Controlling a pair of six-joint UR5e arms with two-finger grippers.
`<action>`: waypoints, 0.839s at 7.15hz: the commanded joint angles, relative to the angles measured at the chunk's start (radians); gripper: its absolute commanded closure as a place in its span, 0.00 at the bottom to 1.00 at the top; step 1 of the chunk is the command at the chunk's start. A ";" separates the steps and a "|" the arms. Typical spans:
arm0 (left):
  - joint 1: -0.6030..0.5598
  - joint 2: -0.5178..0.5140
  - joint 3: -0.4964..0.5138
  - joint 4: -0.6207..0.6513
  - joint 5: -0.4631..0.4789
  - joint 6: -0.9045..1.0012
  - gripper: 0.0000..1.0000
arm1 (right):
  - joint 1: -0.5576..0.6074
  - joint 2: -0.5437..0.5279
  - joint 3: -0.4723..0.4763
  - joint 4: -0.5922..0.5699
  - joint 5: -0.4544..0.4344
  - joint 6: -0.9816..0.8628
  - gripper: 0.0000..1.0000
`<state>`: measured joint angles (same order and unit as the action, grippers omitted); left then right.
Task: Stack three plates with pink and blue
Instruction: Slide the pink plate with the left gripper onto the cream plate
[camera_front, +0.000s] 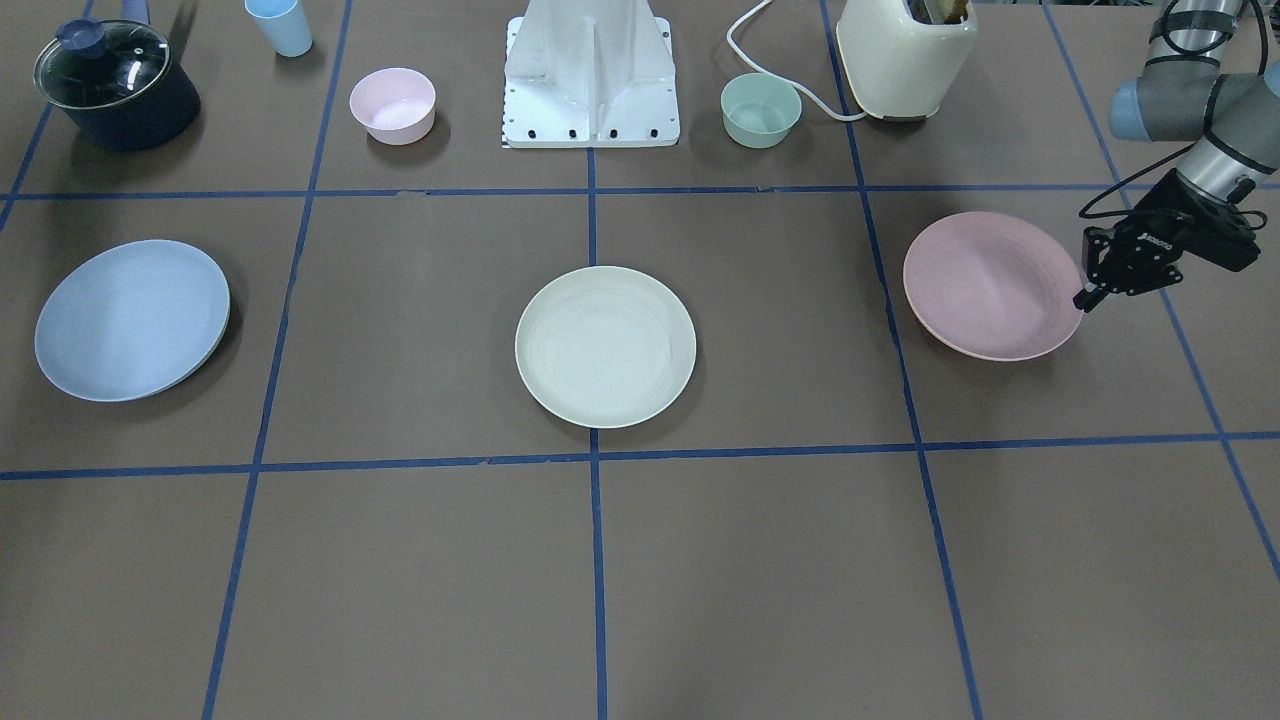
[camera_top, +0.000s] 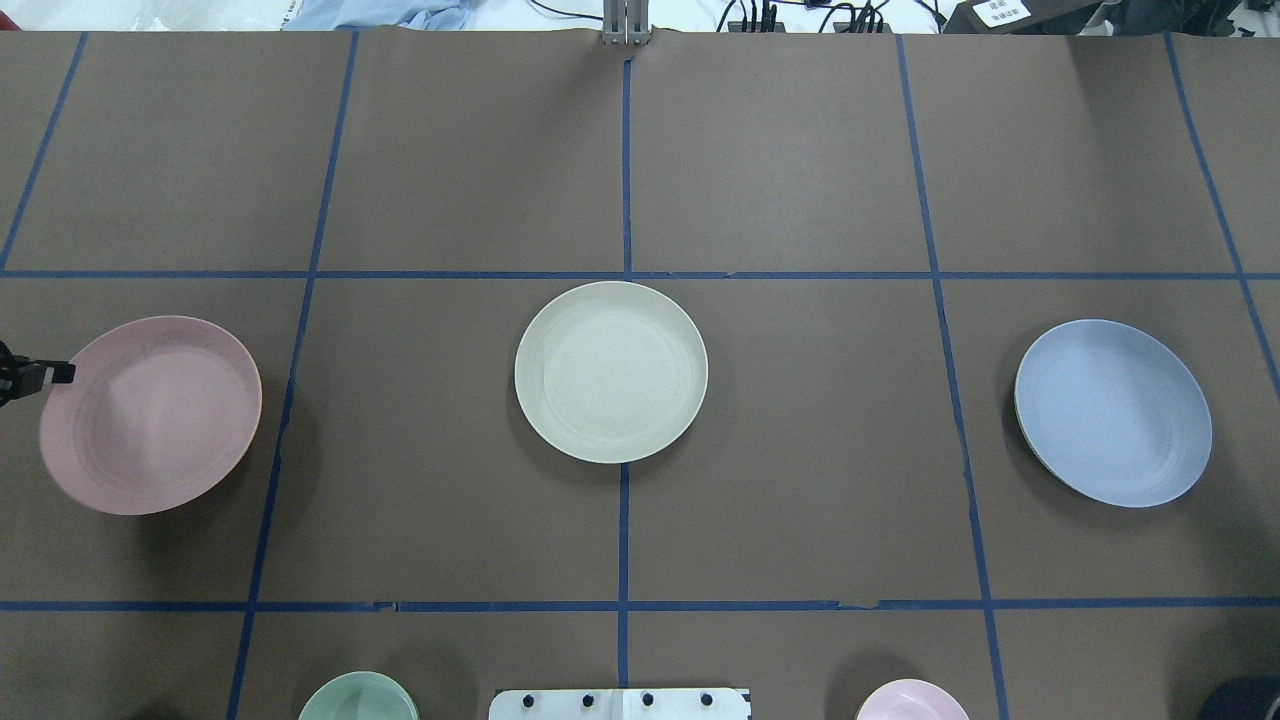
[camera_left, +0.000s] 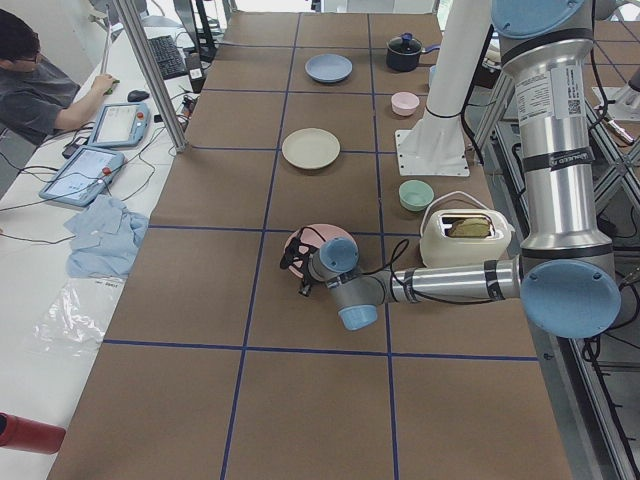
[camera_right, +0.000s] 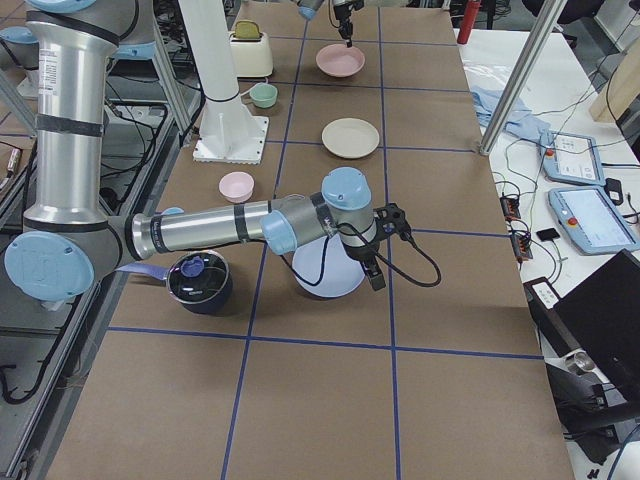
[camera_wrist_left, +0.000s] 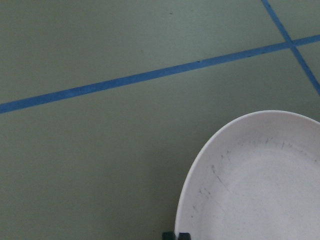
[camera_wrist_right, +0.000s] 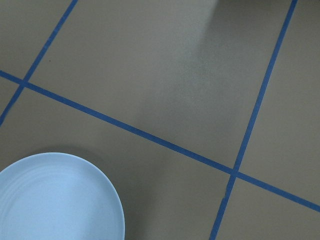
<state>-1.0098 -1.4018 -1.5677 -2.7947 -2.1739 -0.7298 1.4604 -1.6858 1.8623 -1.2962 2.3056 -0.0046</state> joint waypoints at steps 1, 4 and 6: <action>-0.012 -0.093 -0.249 0.354 -0.015 -0.064 1.00 | 0.000 0.000 0.000 0.000 0.002 0.000 0.00; 0.141 -0.400 -0.276 0.561 0.081 -0.362 1.00 | 0.000 0.000 0.000 0.000 0.002 0.002 0.00; 0.319 -0.588 -0.226 0.708 0.245 -0.508 1.00 | 0.000 0.000 0.000 0.000 0.002 0.003 0.00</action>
<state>-0.7961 -1.8784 -1.8256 -2.1649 -2.0298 -1.1515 1.4604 -1.6858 1.8623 -1.2962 2.3071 -0.0028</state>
